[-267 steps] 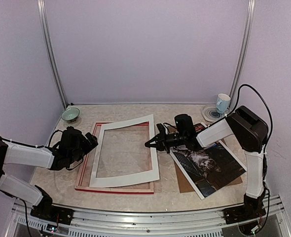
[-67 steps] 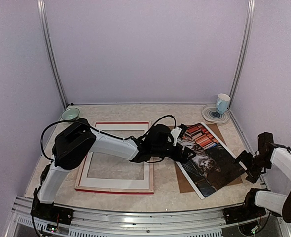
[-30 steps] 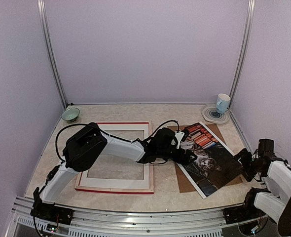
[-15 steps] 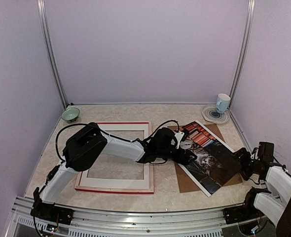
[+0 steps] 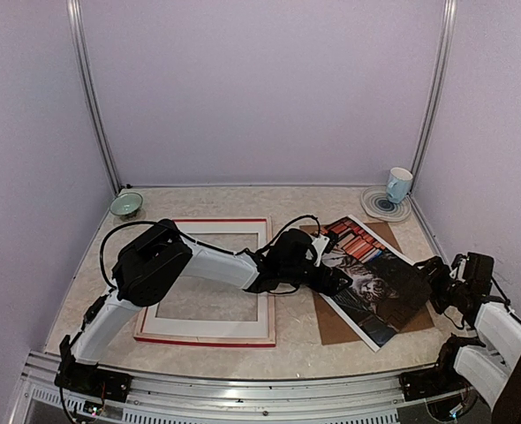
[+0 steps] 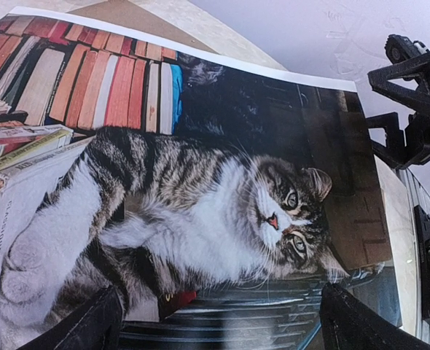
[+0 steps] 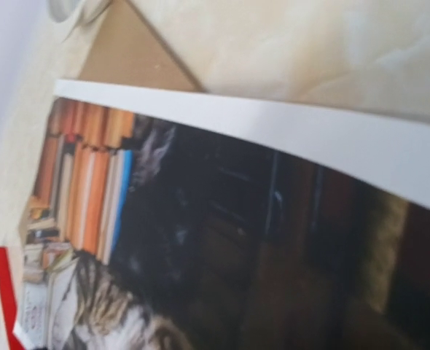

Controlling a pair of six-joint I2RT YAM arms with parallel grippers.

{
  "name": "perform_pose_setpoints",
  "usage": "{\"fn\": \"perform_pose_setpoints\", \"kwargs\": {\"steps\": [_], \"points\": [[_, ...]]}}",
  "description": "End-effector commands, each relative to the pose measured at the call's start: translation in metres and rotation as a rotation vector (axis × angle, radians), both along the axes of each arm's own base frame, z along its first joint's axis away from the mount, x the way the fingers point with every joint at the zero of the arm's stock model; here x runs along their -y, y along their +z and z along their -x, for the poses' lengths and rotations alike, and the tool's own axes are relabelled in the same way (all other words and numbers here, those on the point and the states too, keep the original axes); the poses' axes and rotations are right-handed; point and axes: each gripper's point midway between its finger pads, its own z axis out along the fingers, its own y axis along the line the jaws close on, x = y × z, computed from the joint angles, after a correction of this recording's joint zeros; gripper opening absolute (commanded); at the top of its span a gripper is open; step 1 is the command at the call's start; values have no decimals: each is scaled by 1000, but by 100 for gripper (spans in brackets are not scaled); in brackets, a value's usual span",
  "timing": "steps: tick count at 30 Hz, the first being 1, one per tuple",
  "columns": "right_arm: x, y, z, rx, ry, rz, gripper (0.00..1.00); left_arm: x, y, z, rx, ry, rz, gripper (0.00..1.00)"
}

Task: Put the photo into the frame
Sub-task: Pick up the photo from the backboard, then pass from the right arm to the left

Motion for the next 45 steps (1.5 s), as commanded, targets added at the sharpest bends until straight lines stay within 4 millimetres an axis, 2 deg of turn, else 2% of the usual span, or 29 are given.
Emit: {"fn": "perform_pose_setpoints", "kwargs": {"steps": [1, 7, 10, 14, 17, 20, 23, 27, 30, 32, 35, 39, 40, 43, 44, 45], "points": [[-7, 10, -7, 94, 47, -19, 99, -12, -32, 5, -59, 3, -68, 94], [-14, 4, -5, 102, 89, -25, 95, -12, -32, 3, -64, 7, -62, 94], [-19, 1, -3, 103, 113, -39, 86, -12, -31, 2, -66, 11, -55, 94], [-27, 6, -3, 124, 153, -74, 71, -14, -30, 0, -68, 16, -48, 94], [-29, 12, -1, 125, 155, -83, 66, -15, -28, -2, -64, 22, -46, 94], [-32, 15, 0, 107, 161, -109, 52, -17, -25, -4, -60, 30, -40, 94], [-36, 18, 0, 87, 173, -151, 33, -20, -19, -6, -49, 39, -28, 95], [-39, 27, 0, 82, 176, -178, 21, -28, -8, -10, -26, 54, -15, 97], [-40, 29, -2, 72, 179, -191, 12, -35, 8, -14, 1, 66, 7, 99], [-41, 30, -2, 70, 177, -205, 0, -41, 19, -16, 24, 71, 26, 99], [-42, 33, -4, 68, 178, -232, 0, -52, 42, -16, 90, 70, 47, 99], [-44, 39, -6, 57, 169, -269, 0, -69, 78, -16, 318, 85, 7, 99], [-44, 39, -6, 46, 166, -278, 0, -73, 81, -14, 376, 91, -15, 99], [-45, 44, -7, 28, 157, -309, 0, -83, 102, 0, 594, 85, -66, 99], [-45, 46, -8, 26, 153, -321, 0, -87, 99, 7, 661, 74, -94, 99], [-46, 49, -9, 27, 152, -332, 0, -89, 104, 15, 727, 61, -100, 99]]}}
